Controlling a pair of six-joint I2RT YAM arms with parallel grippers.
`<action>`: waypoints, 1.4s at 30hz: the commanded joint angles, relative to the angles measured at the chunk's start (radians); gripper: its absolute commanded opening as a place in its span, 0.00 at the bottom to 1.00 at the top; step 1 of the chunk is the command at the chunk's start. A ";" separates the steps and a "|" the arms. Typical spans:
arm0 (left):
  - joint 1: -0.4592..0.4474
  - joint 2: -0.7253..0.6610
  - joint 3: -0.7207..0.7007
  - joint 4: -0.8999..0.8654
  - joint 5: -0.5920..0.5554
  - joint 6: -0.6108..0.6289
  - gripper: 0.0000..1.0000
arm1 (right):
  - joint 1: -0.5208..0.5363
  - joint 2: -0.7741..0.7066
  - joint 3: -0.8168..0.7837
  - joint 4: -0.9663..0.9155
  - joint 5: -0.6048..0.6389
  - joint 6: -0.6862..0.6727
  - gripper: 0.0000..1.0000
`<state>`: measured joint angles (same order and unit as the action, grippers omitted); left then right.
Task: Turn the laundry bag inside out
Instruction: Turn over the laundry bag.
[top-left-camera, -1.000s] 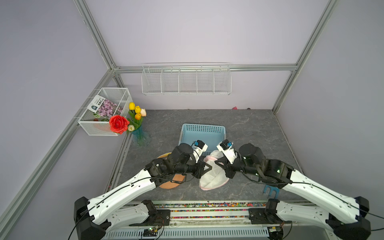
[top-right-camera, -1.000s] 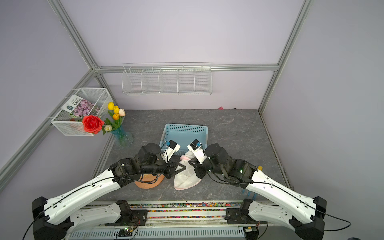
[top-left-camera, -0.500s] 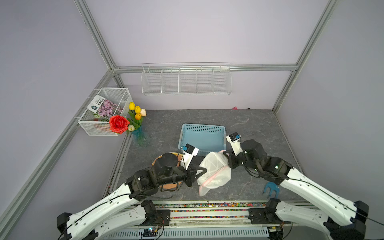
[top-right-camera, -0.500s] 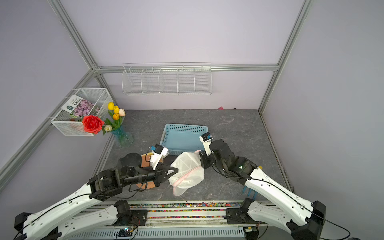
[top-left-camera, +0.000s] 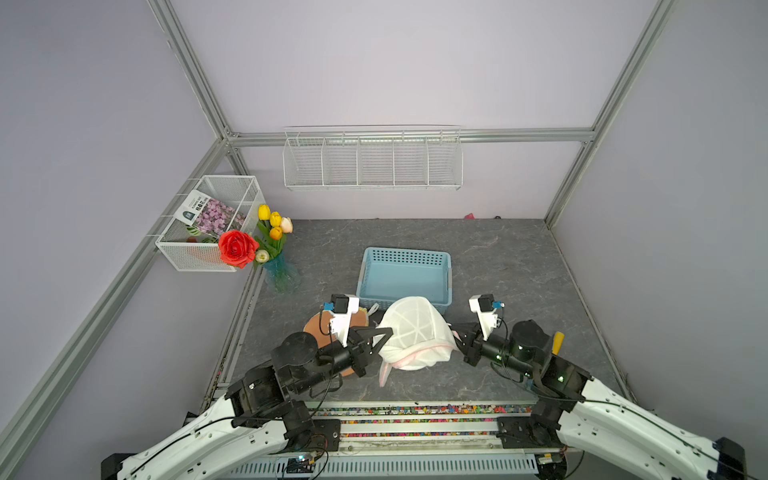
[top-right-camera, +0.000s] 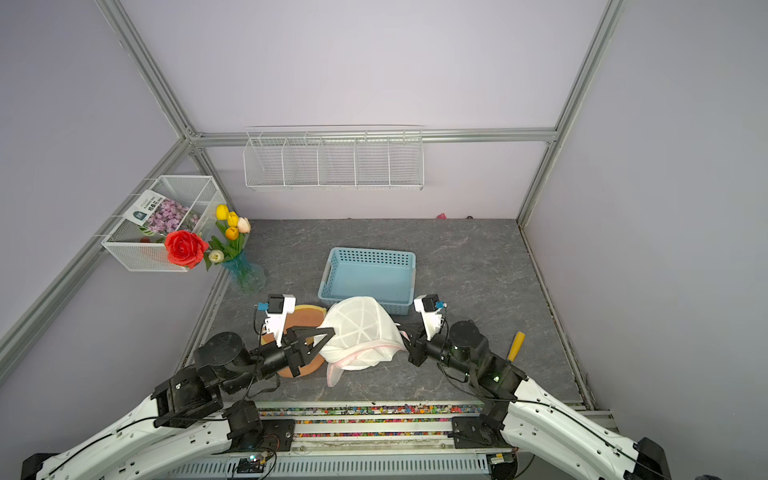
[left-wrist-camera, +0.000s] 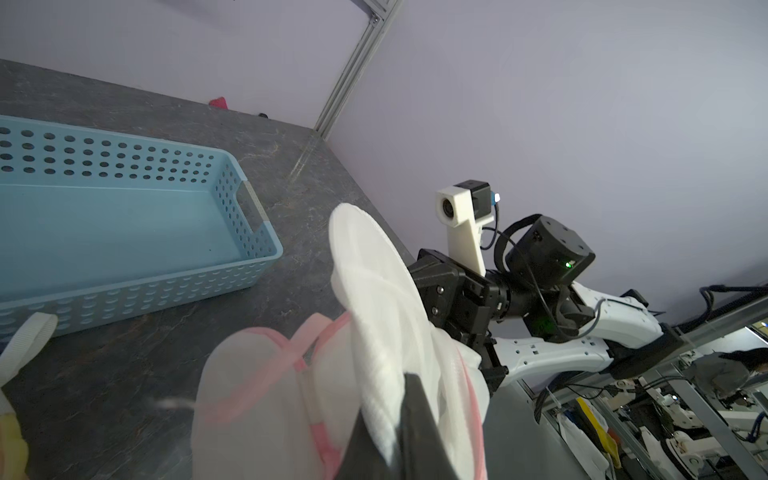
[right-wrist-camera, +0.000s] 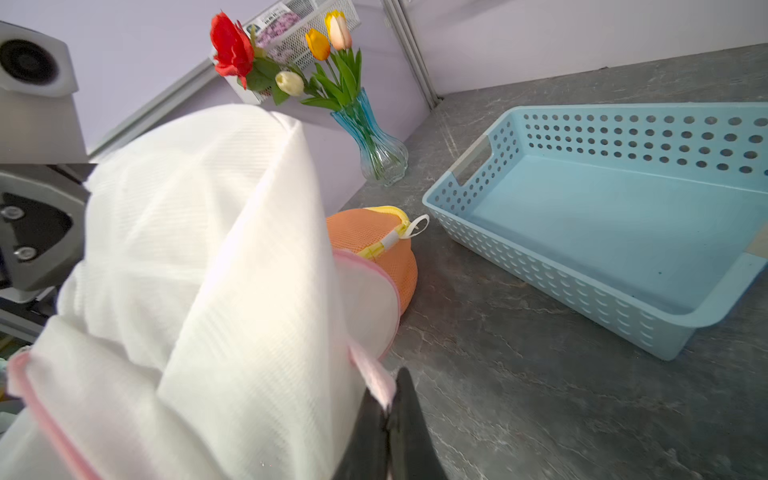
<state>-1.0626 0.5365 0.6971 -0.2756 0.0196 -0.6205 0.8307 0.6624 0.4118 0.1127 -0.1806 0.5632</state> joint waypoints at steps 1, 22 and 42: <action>0.007 -0.014 0.038 0.207 -0.118 -0.011 0.00 | 0.002 0.009 -0.091 0.051 -0.020 0.064 0.00; 0.006 0.230 0.180 0.046 -0.253 0.143 0.00 | 0.089 0.008 0.194 0.037 0.112 0.294 0.51; -0.003 0.235 0.167 0.062 -0.277 0.179 0.00 | 0.175 0.288 0.404 -0.002 0.196 0.382 0.57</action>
<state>-1.0611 0.7834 0.8768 -0.2367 -0.2363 -0.4652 0.9890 0.9367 0.7807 0.1627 -0.0250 0.9195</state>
